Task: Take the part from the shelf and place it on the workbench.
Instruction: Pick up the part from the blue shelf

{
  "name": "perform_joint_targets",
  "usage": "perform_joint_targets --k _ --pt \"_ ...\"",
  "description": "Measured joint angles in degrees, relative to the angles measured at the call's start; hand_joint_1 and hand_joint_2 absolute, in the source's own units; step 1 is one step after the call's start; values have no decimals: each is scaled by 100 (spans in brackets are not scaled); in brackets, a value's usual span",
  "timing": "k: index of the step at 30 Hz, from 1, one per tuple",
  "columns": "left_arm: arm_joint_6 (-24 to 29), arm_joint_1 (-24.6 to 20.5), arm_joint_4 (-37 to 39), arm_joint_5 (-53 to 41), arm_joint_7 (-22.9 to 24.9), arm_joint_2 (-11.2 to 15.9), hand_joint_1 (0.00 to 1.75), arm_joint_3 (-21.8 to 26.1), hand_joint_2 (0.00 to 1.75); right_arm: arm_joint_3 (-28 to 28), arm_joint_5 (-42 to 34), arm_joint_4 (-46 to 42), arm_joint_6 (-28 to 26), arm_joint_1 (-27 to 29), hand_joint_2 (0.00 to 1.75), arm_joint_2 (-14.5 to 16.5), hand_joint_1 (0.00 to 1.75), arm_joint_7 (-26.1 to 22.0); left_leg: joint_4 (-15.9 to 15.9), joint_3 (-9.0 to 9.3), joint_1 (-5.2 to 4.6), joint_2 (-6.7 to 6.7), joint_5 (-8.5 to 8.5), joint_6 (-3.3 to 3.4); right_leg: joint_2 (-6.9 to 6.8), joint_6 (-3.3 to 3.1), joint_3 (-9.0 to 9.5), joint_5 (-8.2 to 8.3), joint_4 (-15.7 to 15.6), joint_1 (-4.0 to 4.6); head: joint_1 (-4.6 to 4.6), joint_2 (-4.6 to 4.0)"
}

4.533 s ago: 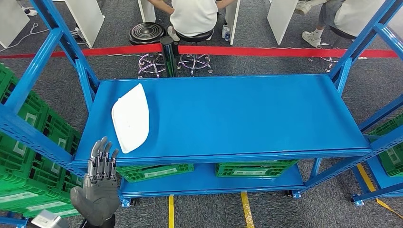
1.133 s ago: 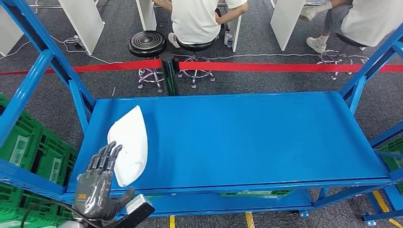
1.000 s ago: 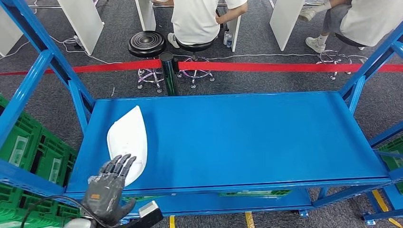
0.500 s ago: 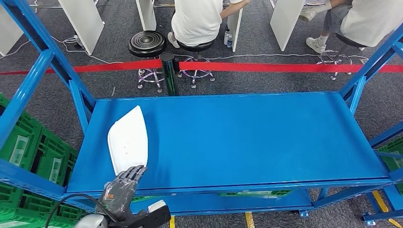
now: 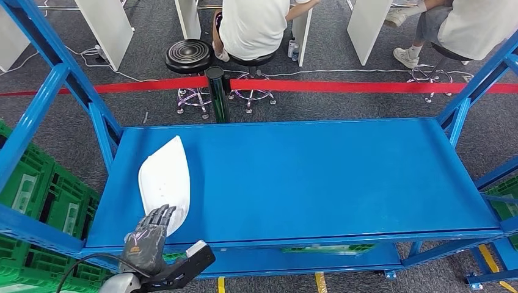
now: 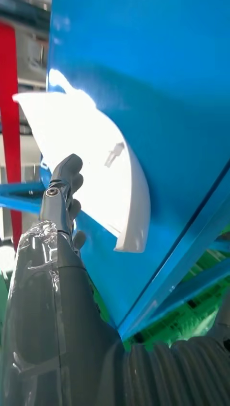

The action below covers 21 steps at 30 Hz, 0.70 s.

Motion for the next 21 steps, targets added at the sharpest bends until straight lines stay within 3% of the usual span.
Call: perform_joint_targets --k 10,21 --pt "701 248 334 37 1 -314 0 643 175 5 64 1 -8 -5 175 3 0 64 0 -1 0 16 0 0 3 1 7 1 0 0 0 0" --pt "1162 504 592 393 1 -408 0 1421 175 9 143 1 -5 -9 175 7 0 65 0 0 0 38 0 0 6 1 6 1 0 1 0 0"
